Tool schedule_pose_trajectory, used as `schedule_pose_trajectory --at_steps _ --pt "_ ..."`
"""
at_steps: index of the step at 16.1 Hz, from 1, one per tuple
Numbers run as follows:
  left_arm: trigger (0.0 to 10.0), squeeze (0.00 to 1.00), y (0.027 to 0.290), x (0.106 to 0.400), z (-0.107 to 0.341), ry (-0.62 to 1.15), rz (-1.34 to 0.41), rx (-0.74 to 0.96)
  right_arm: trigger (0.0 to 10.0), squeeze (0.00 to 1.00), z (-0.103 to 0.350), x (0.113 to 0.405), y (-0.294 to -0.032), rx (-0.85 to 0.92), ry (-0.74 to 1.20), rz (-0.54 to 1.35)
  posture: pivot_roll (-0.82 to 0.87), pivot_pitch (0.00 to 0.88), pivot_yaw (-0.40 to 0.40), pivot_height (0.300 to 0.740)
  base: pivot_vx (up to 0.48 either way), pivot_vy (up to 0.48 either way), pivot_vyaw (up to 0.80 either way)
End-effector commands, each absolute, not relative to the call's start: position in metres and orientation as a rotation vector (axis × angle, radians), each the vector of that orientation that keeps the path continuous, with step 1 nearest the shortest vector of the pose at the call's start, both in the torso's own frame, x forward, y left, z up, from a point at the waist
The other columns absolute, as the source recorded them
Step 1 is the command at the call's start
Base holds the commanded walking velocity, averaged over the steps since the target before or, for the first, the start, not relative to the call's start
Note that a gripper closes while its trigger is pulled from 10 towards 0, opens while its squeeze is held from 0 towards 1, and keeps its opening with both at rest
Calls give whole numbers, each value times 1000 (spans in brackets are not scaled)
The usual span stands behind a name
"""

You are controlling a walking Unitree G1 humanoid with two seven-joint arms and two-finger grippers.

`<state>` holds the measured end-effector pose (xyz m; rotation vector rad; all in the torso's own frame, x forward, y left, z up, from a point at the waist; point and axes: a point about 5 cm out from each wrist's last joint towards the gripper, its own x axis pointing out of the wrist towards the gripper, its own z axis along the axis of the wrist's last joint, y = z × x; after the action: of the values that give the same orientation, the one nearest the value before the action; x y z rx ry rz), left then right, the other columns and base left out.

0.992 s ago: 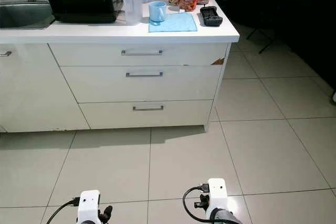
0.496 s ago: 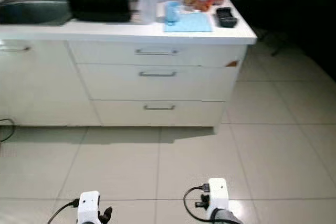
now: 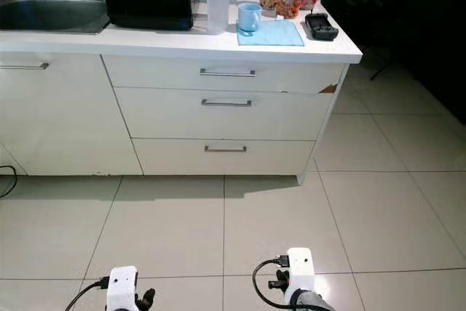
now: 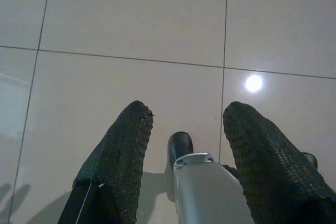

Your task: Kitchen organization

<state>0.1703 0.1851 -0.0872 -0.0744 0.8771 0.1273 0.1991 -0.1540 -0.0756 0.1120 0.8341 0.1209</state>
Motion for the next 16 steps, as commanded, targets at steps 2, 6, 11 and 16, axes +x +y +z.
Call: schedule_pose_trajectory --at_steps 2,6,11,16 --pt "10000 0 186 169 -88 882 138 -77 10000 0 -77 197 -156 107 845 117 51 17 -4 740 0 418 0" --pt "10000 0 187 171 -87 875 138 -71 10000 0 -77 198 -154 110 843 119 65 21 1 740 0 480 0" --pt "10000 0 186 169 -87 880 137 -69 10000 0 -76 199 -153 103 839 129 52 18 -3 740 0 480 0" --pt "10000 0 185 168 -88 882 144 -75 10000 0 -76 198 -155 97 843 127 46 30 -11 740 0 480 0"
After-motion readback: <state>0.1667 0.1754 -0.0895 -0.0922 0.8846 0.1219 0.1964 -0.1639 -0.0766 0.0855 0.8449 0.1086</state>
